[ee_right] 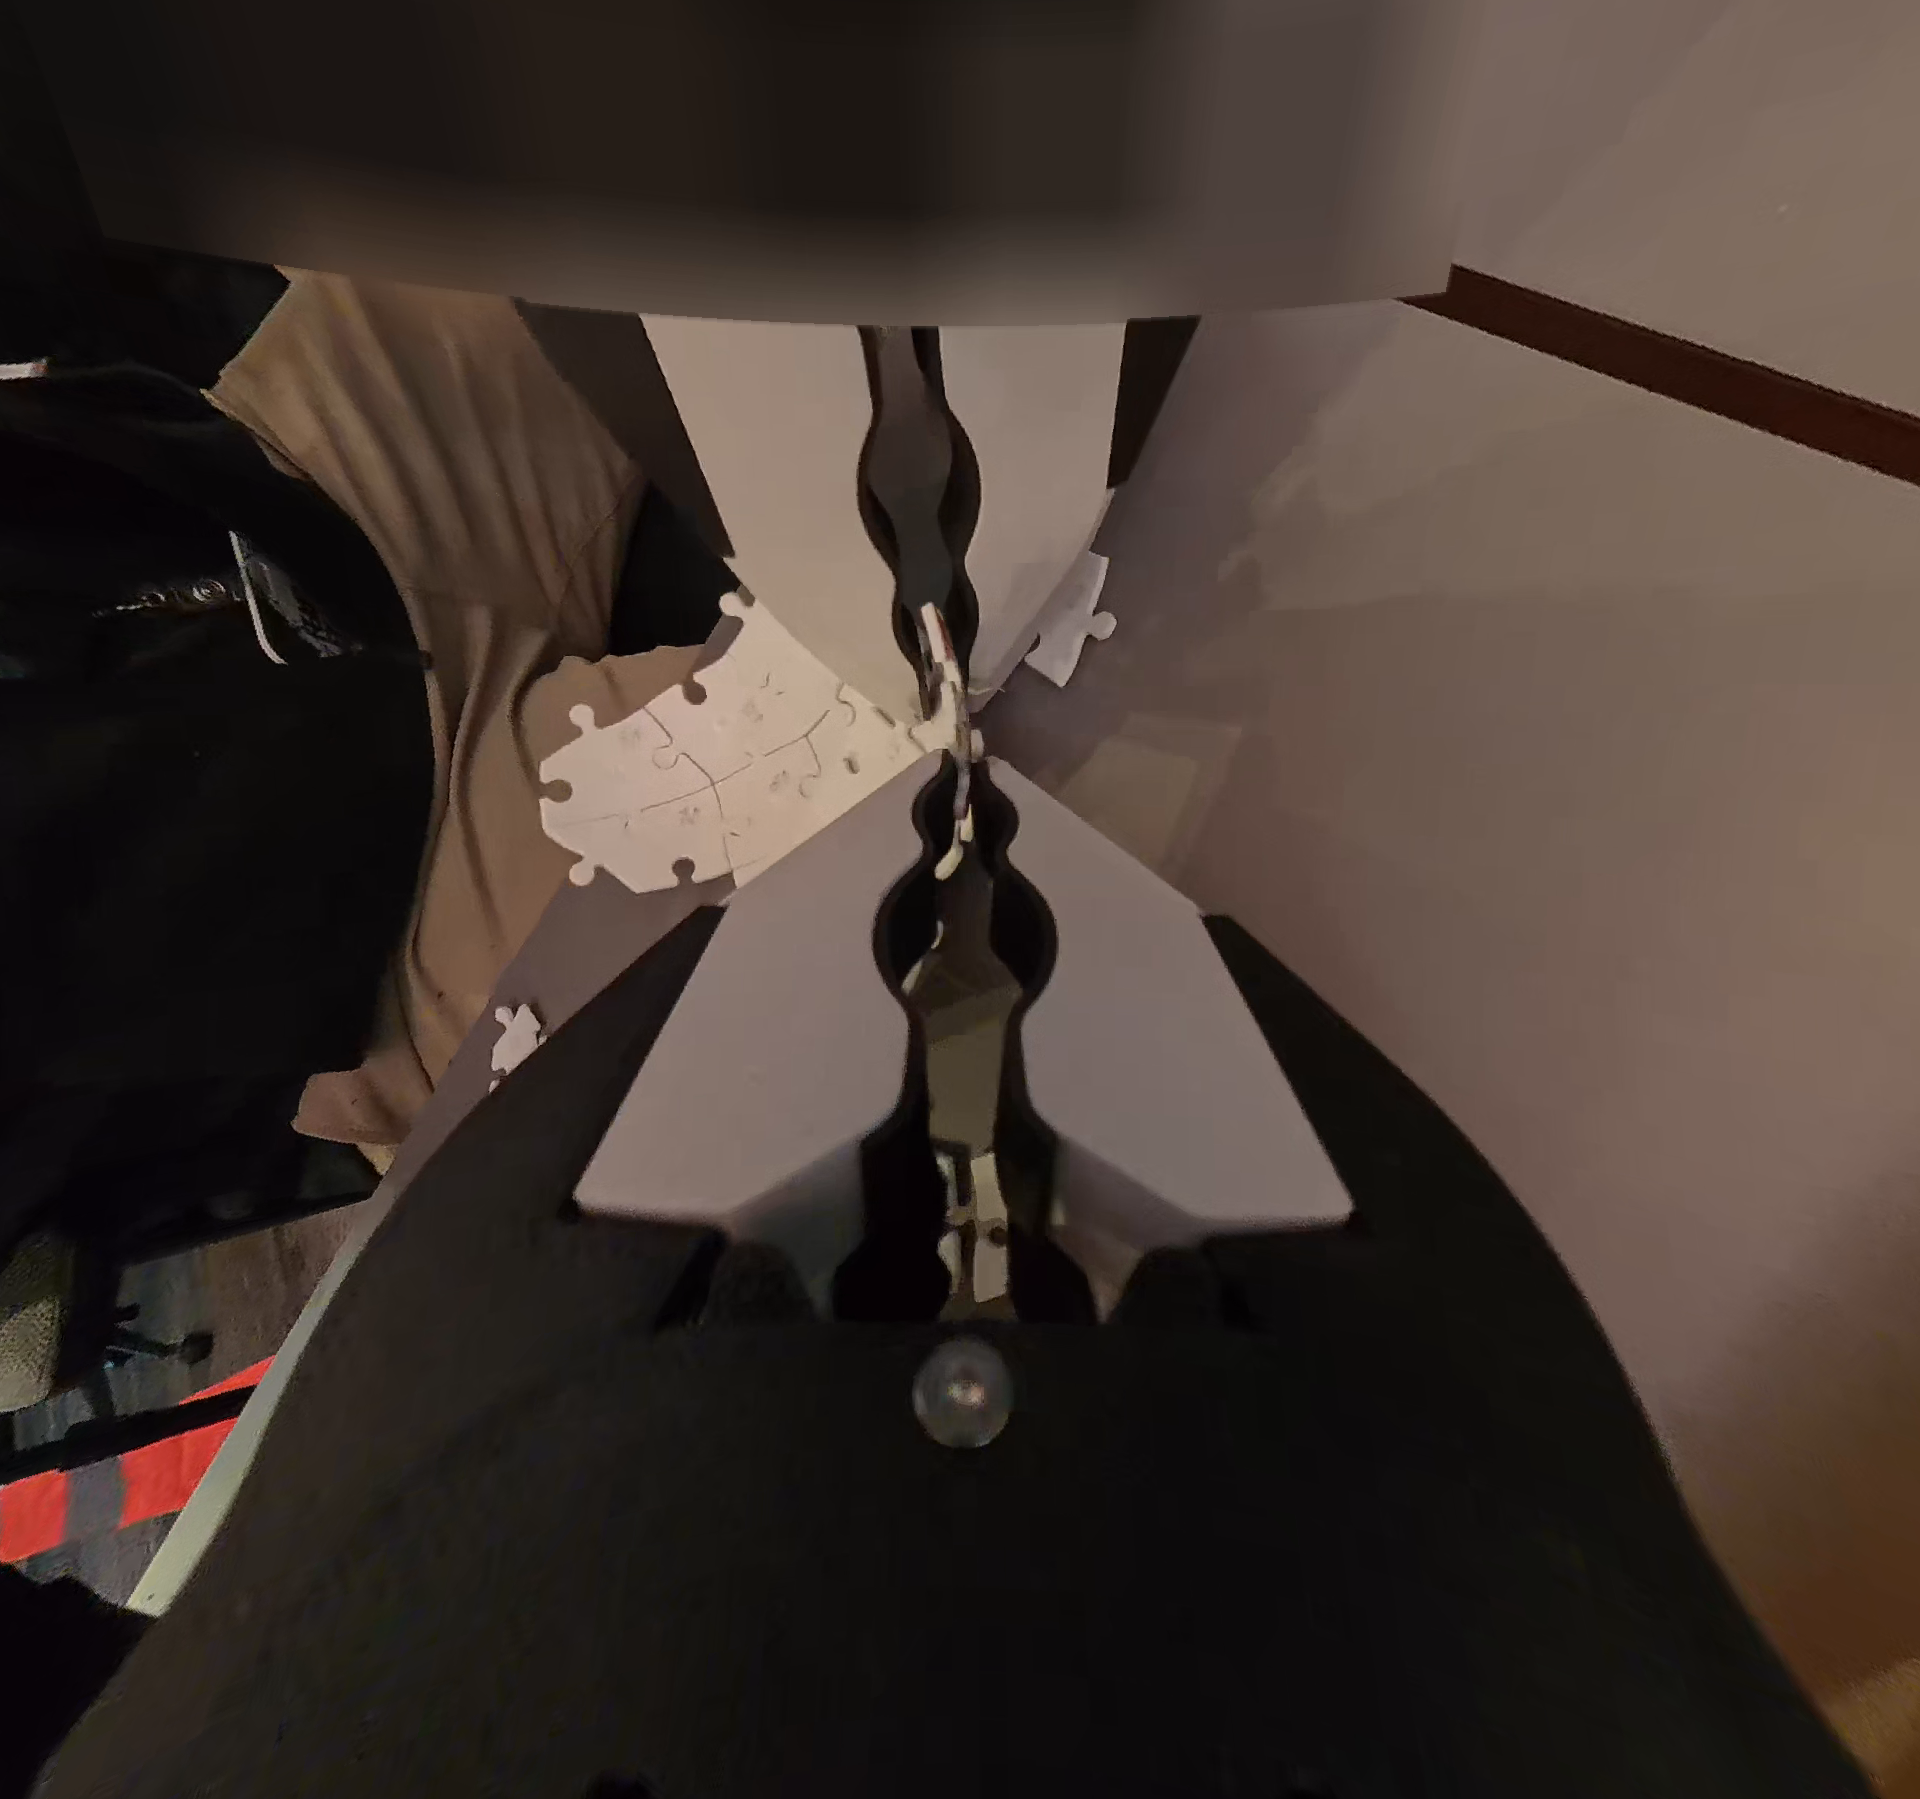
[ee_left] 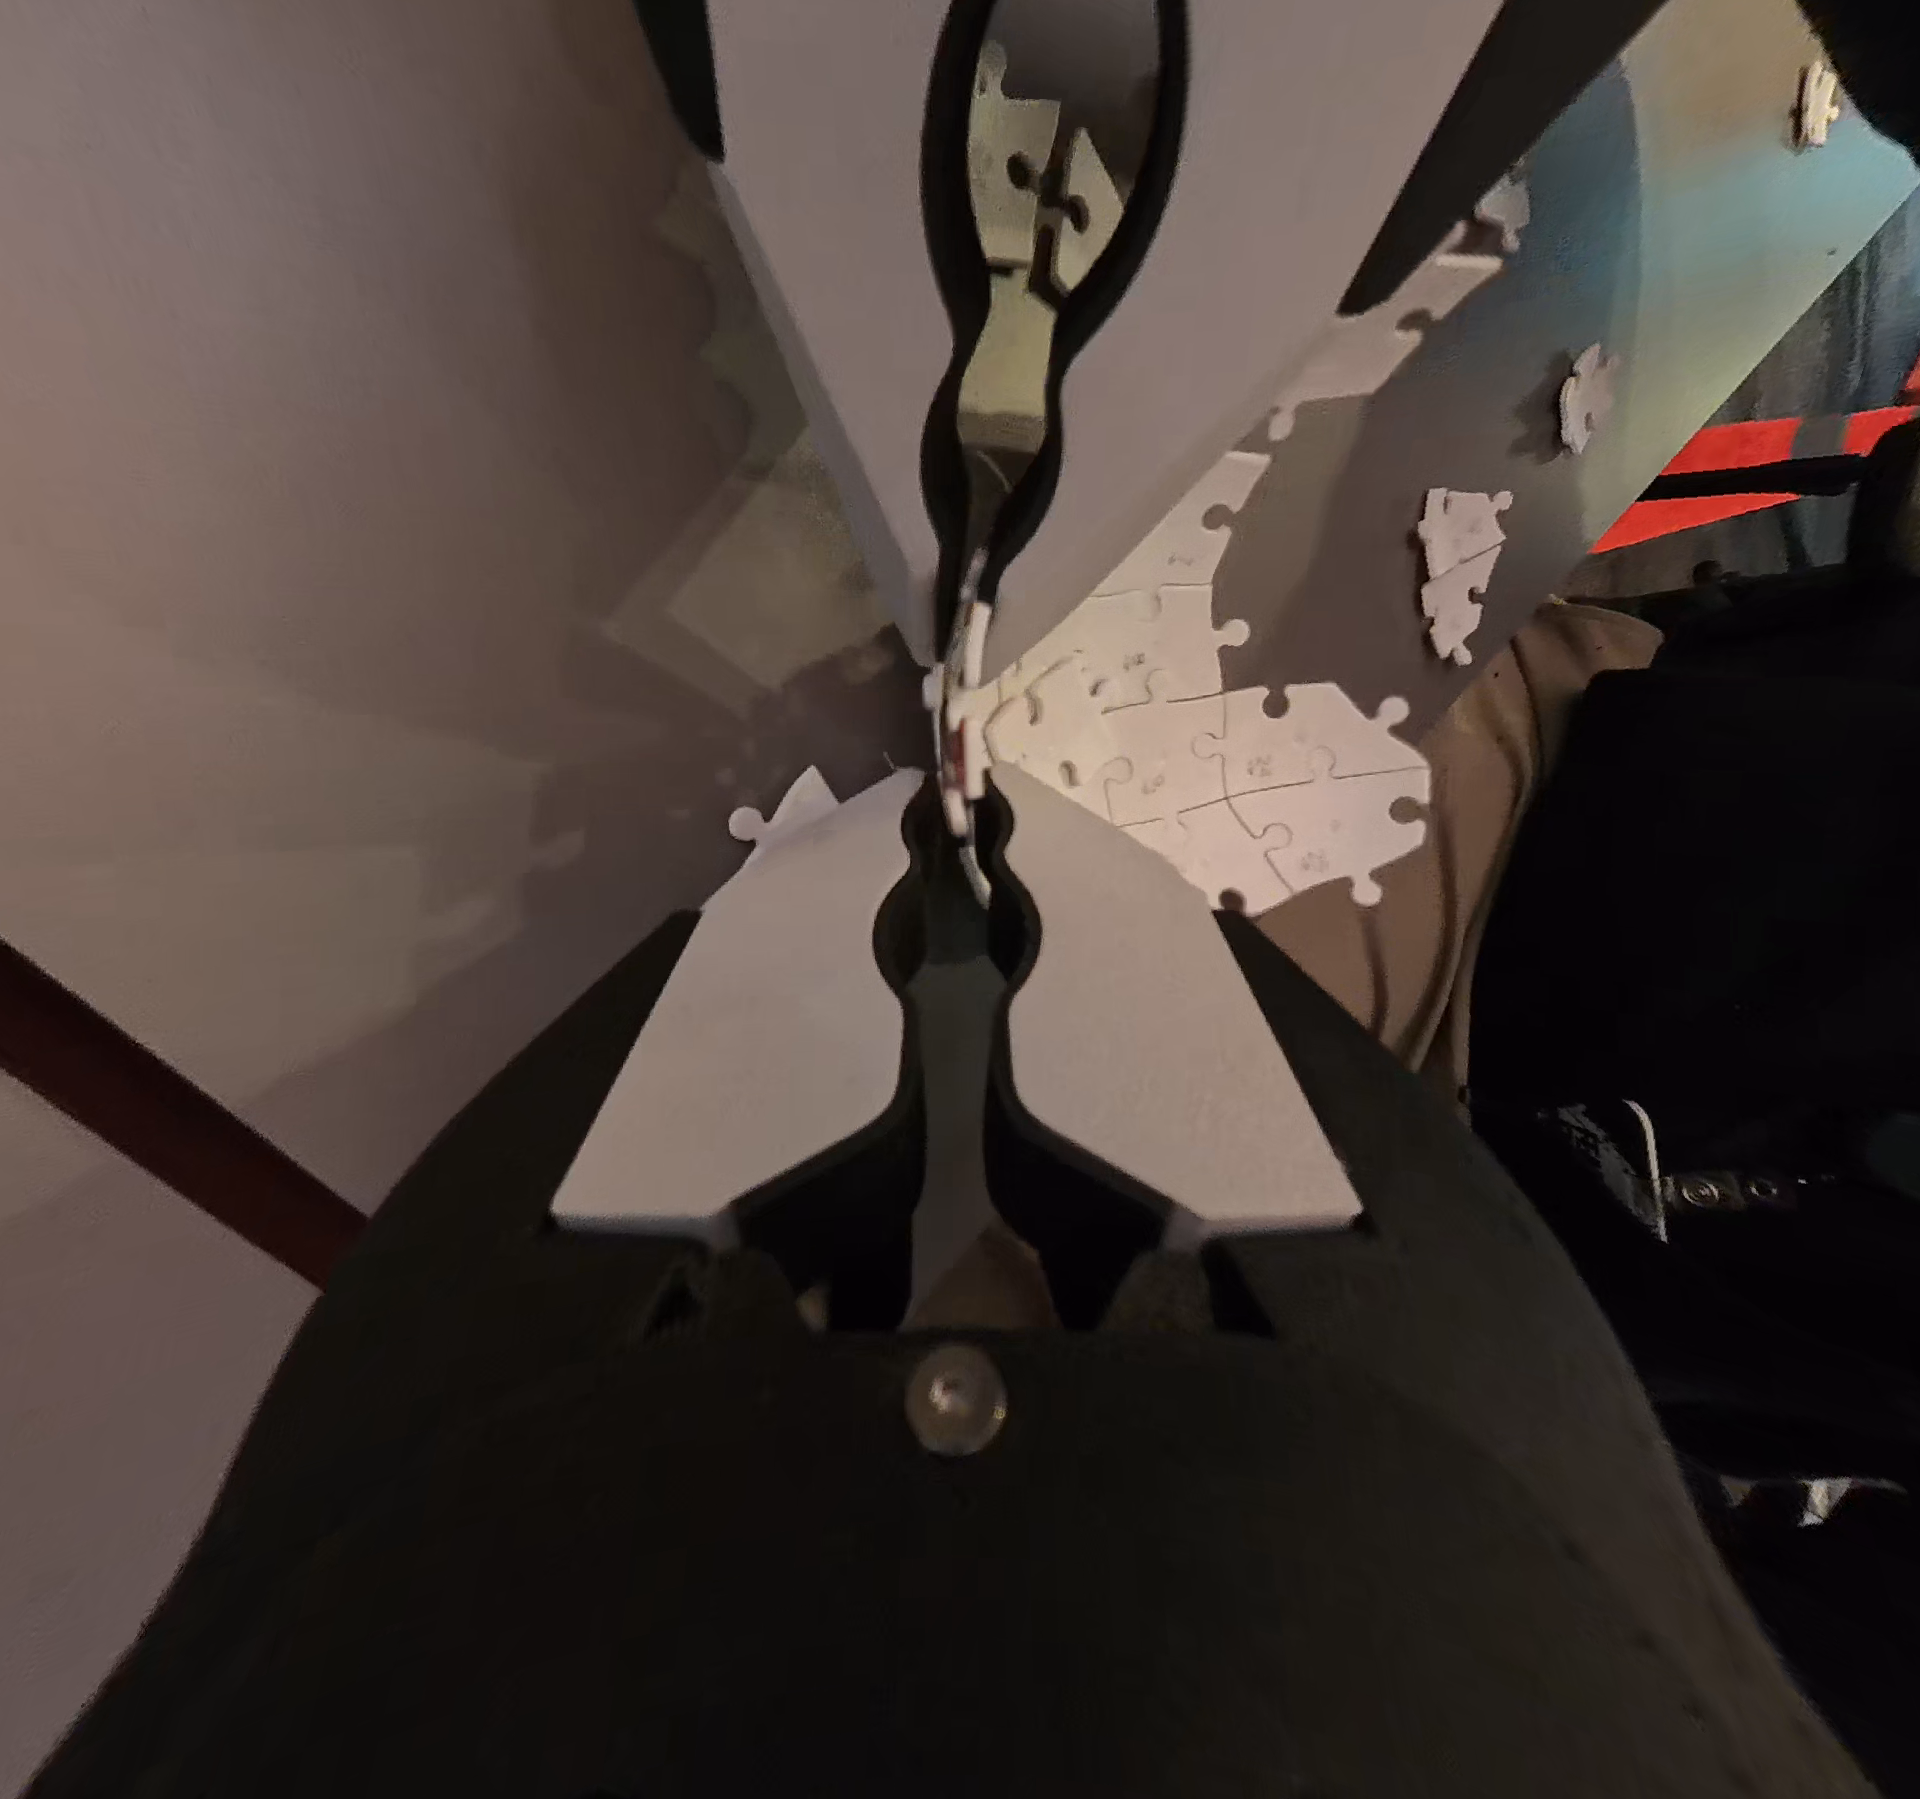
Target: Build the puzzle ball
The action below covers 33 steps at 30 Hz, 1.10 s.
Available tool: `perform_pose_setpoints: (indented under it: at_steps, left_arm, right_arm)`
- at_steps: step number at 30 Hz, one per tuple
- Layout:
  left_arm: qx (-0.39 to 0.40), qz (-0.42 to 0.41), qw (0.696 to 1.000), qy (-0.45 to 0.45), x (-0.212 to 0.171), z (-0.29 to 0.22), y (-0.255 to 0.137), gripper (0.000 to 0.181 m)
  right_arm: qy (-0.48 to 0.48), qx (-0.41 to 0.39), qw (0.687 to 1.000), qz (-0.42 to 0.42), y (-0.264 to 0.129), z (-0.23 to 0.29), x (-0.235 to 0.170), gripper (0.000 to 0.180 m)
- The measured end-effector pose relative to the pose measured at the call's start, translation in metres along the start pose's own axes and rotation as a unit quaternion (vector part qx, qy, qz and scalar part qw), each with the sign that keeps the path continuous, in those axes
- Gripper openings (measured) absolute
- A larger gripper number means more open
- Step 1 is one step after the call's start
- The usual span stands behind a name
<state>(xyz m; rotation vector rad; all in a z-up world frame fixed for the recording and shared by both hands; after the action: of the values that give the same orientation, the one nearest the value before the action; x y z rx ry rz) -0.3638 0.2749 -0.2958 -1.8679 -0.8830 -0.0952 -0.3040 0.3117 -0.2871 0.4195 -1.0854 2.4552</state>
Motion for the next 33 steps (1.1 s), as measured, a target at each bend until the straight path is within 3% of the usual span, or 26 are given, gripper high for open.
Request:
perform_pose_setpoints:
  at_steps: [11, 14, 21, 33]
  left_arm:
    - [0.006, 0.009, 1.0, 0.013, 0.009, 0.0, 0.0, 0.005]
    - [0.007, 0.006, 1.0, 0.014, 0.01, 0.0, 0.0, 0.005]
    - [0.009, 0.002, 1.0, 0.019, 0.011, 0.0, -0.002, 0.004]
    - [0.01, 0.008, 1.0, 0.026, 0.015, 0.0, -0.003, 0.004]
  right_arm:
    - [0.035, 0.014, 0.999, 0.023, -0.005, -0.003, -0.004, 0.001]
    - [0.047, 0.01, 0.999, 0.027, -0.004, -0.006, -0.01, 0.009]
    - [0.054, 0.034, 0.998, -0.008, -0.005, -0.006, -0.01, 0.004]
    - [0.052, 0.033, 0.998, 0.013, -0.011, -0.004, -0.008, 0.004]
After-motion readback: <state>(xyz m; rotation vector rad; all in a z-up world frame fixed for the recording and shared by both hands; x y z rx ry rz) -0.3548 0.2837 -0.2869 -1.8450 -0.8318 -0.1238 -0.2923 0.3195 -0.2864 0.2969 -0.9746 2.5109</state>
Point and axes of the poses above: each gripper's, where its closed fingertips meet, y out along the fingers, x out of its top, z = x × y across the jaws, the point moved 5 cm from there along -y, back along the fingers, and after that the axes turned 12 degrees about y, right-handed, at the moved point
